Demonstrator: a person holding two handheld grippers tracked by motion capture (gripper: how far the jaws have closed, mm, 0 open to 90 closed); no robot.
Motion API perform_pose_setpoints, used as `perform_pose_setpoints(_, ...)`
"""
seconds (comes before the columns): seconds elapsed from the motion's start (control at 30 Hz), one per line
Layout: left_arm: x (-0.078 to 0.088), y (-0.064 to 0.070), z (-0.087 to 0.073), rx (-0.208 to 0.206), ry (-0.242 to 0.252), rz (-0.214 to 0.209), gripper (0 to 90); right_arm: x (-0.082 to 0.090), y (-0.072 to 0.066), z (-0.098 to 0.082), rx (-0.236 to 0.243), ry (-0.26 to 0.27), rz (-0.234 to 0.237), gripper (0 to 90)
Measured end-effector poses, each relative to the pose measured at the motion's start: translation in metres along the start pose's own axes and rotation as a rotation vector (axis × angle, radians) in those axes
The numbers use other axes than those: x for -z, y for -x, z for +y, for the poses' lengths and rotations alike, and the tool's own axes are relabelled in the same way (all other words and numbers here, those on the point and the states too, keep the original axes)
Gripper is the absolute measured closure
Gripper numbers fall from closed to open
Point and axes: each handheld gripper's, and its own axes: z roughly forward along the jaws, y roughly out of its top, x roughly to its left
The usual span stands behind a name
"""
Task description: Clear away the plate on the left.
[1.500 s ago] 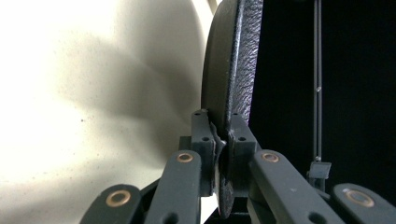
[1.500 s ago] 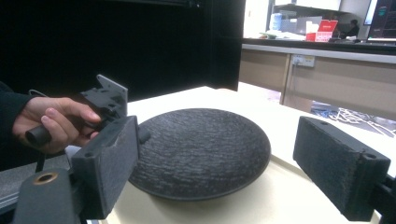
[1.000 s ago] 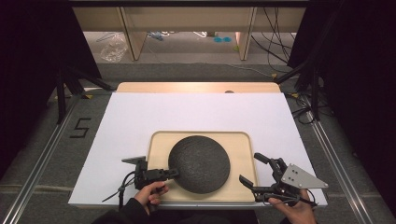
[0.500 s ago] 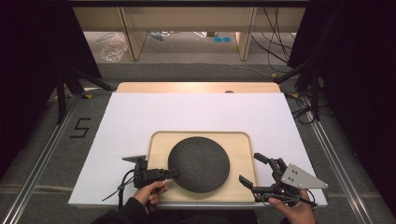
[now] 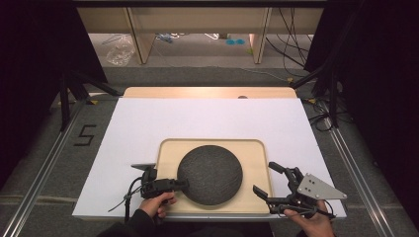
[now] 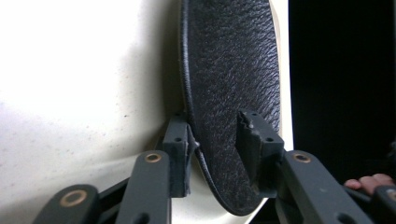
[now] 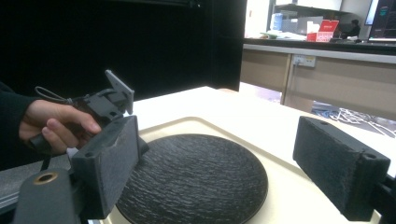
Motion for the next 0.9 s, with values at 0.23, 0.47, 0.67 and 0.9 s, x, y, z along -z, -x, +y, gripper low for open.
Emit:
perform_pose_setpoints(0.23, 0.005, 0.009, 0.000, -0.062, -0.024, 0.023, 49.4, 0.000, 0.000, 0.000, 0.001, -0.001, -0.004, 15.9)
perform_pose_setpoints(0.47, 0.015, 0.016, 0.000, -0.131, -0.016, 0.065, 44.0, 0.000, 0.000, 0.000, 0.000, -0.004, -0.006, 15.9)
perform_pose_setpoints(0.67, 0.016, 0.017, 0.002, -0.171, -0.035, 0.063, 41.7, 0.000, 0.000, 0.000, 0.002, -0.006, -0.007, 15.9)
perform_pose_setpoints(0.9, 0.023, 0.024, 0.004, -0.250, -0.007, 0.069, 37.4, 0.000, 0.000, 0.000, 0.001, -0.004, -0.007, 15.9)
